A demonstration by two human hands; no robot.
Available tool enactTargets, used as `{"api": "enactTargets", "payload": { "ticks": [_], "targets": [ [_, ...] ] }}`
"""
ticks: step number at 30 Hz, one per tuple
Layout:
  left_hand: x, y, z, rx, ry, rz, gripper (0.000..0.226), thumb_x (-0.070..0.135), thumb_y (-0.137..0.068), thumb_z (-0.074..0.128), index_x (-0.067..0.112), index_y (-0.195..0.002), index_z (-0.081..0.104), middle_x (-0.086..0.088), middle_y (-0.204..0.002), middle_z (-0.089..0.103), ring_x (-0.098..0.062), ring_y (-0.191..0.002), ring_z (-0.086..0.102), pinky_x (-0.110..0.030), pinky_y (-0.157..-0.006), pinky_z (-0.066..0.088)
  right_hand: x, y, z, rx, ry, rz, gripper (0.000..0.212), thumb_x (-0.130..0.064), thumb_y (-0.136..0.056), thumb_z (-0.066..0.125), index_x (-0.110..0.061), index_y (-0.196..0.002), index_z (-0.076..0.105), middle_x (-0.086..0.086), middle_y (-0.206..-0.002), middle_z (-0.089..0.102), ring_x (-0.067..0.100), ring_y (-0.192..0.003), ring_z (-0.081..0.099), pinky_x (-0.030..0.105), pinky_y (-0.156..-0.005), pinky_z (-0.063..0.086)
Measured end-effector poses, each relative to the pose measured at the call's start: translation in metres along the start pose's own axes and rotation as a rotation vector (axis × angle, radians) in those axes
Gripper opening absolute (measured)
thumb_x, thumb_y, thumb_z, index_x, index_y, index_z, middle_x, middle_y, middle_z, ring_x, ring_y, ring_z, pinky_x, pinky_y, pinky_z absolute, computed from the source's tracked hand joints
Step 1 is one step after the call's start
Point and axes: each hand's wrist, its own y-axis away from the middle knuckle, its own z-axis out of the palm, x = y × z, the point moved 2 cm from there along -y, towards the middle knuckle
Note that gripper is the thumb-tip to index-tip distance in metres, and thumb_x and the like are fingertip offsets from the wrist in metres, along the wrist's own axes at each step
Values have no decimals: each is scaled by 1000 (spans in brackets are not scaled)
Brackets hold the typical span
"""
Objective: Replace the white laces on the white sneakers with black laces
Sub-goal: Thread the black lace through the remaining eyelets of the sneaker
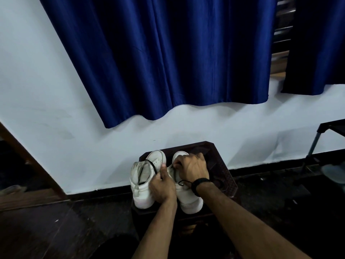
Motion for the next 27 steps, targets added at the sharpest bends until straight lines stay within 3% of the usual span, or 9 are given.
{"api": "enactTargets", "payload": {
  "ticks": [4, 7, 11, 13, 15, 18, 21, 24, 27],
  "targets": [
    [1, 2, 0, 12, -15, 29, 61, 56, -94, 46, 6, -72, 74, -15, -69, 69, -34, -72, 64, -37, -66, 51, -2, 1, 0, -4, -4, -39, 19, -35, -90, 49, -31, -94, 67, -4, -93, 69, 18, -95, 61, 37, -87, 30],
    [5, 4, -2, 47, -93, 115, 58, 53, -96, 48, 6, -78, 77, -18, -74, 70, -35, -76, 65, -31, -63, 39, -4, 1, 1, 6, 22, -54, 20, -36, -86, 50, -28, -92, 68, -1, -88, 71, 21, -90, 63, 38, -86, 31],
    [10, 6, -8, -8, -154, 213, 87, 75, -88, 22, 8, -86, 77, -15, -84, 74, -35, -88, 67, -36, -75, 49, -3, 1, -1, -7, 38, -91, 22, -35, -87, 50, -27, -94, 69, 2, -89, 70, 23, -92, 63, 39, -88, 32],
    [12, 3, -11, -64, -9, 5, 82, 66, -96, 20, 3, -107, 72, -18, -107, 72, -34, -107, 64, -38, -94, 48, 0, 2, -2, -11, 14, -76, 22, -36, -89, 50, -28, -97, 69, 0, -93, 70, 22, -94, 62, 38, -90, 32],
    [13, -3, -10, -181, 144, -193, 55, 45, -104, 34, 2, -118, 66, -18, -120, 66, -30, -111, 61, -35, -98, 45, 4, 4, -3, 1, -5, -45, 23, -38, -91, 49, -30, -100, 69, -1, -94, 70, 20, -95, 61, 37, -92, 32],
    [18, -10, -6, -312, 242, -324, 12, 8, -95, 59, 5, -92, 70, -16, -101, 71, -24, -87, 65, -32, -82, 51, 7, 6, -4, 15, 4, -19, 24, -39, -92, 48, -31, -101, 68, 0, -95, 69, 20, -97, 60, 36, -93, 31],
    [19, -15, -7, -393, 195, -361, 9, -3, -87, 62, 0, -87, 71, -14, -75, 67, -17, -57, 60, -18, -54, 48, 8, 9, -5, 23, 20, 1, 24, -38, -93, 47, -30, -103, 67, 2, -96, 69, 21, -98, 60, 37, -93, 30],
    [20, -22, -7, -429, 68, -279, 10, -4, -82, 65, 0, -85, 74, -12, -74, 68, -21, -71, 61, -28, -65, 49, 7, 10, -11, 33, 35, 2, 24, -37, -93, 47, -29, -105, 67, 3, -98, 68, 24, -98, 60, 38, -94, 32],
    [25, -22, -6, -476, -100, -148, 17, 5, -80, 68, 16, -69, 75, -6, -79, 69, -19, -80, 62, -30, -69, 50, 5, 10, -11, 35, 35, -5, 21, -36, -92, 51, -27, -100, 68, 3, -92, 68, 24, -92, 61, 38, -91, 35]
  ]
}}
